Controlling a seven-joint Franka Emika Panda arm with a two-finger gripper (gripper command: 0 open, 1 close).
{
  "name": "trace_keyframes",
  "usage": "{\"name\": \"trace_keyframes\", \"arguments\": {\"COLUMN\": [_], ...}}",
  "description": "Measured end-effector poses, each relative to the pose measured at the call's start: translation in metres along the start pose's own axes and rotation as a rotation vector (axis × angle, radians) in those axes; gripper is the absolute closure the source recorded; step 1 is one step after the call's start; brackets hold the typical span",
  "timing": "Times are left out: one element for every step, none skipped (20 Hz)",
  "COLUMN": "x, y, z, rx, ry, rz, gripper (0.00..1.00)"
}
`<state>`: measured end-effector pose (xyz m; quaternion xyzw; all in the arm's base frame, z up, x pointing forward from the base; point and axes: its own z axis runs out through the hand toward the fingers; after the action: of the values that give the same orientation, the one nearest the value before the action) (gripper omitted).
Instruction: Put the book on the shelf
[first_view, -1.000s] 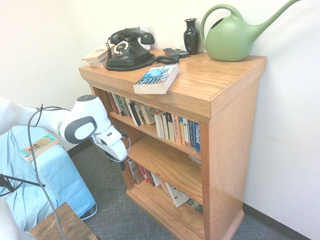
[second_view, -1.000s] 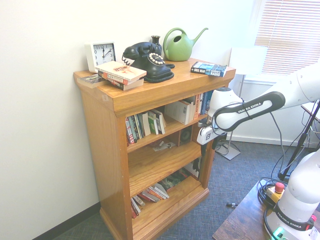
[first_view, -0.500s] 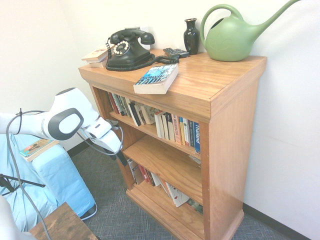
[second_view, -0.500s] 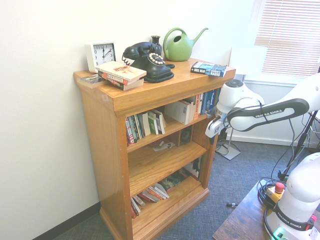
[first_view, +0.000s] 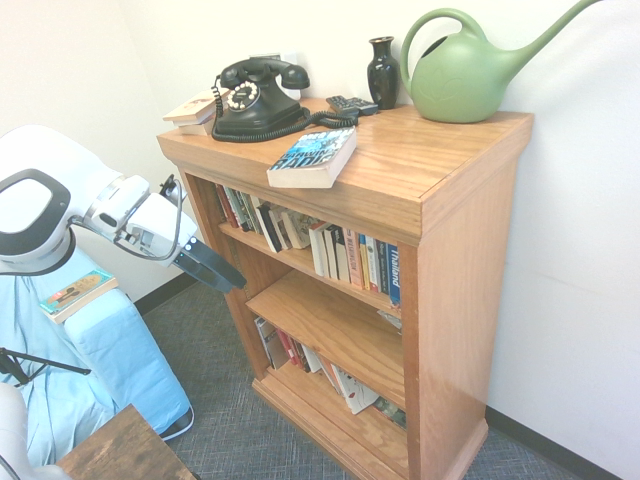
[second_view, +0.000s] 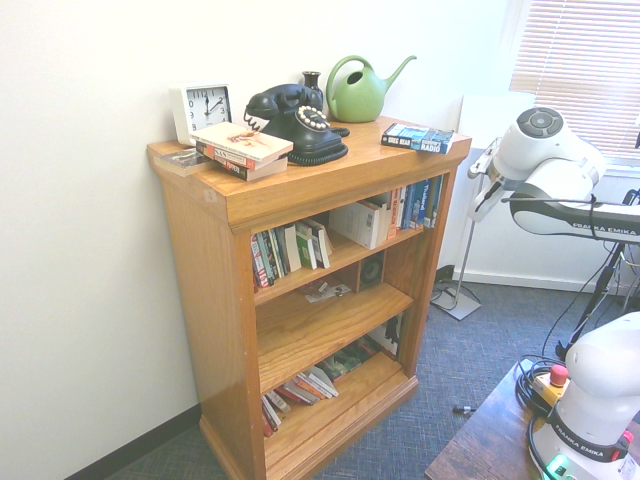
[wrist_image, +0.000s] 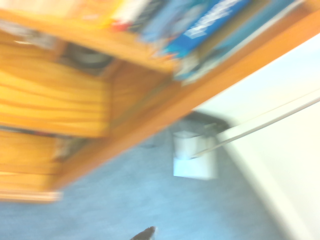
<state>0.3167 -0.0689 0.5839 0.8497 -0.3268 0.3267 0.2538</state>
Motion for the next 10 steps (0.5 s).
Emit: {"name": "trace_keyframes", "arguments": {"x": [0.007, 0.013, 0.020, 0.025, 0.031, 0.036, 0.042, 0.047, 0.051, 0.054], "y": [0.001, 0.000, -0.001, -0.003, -0.006, -0.008, -0.011, -0.014, -0.017, -0.020], "z": [0.000, 0.000, -0.002, -0.002, -0.003, -0.004, -0.004, -0.003, -0.001, 0.000], "rx": [-0.013, -0.024, -0.032, -0.040, -0.047, -0.058, -0.067, -0.077, -0.089, -0.096], "ry": [0.043, 0.089, 0.137, 0.179, 0.214, 0.243, 0.270, 0.293, 0.311, 0.325], "rz": [-0.032, -0.064, -0.098, -0.131, -0.161, -0.186, -0.208, -0.227, -0.242, -0.256], "gripper": [0.00, 0.00, 0.00, 0.00, 0.00, 0.00, 0.00, 0.00, 0.00, 0.00]}}
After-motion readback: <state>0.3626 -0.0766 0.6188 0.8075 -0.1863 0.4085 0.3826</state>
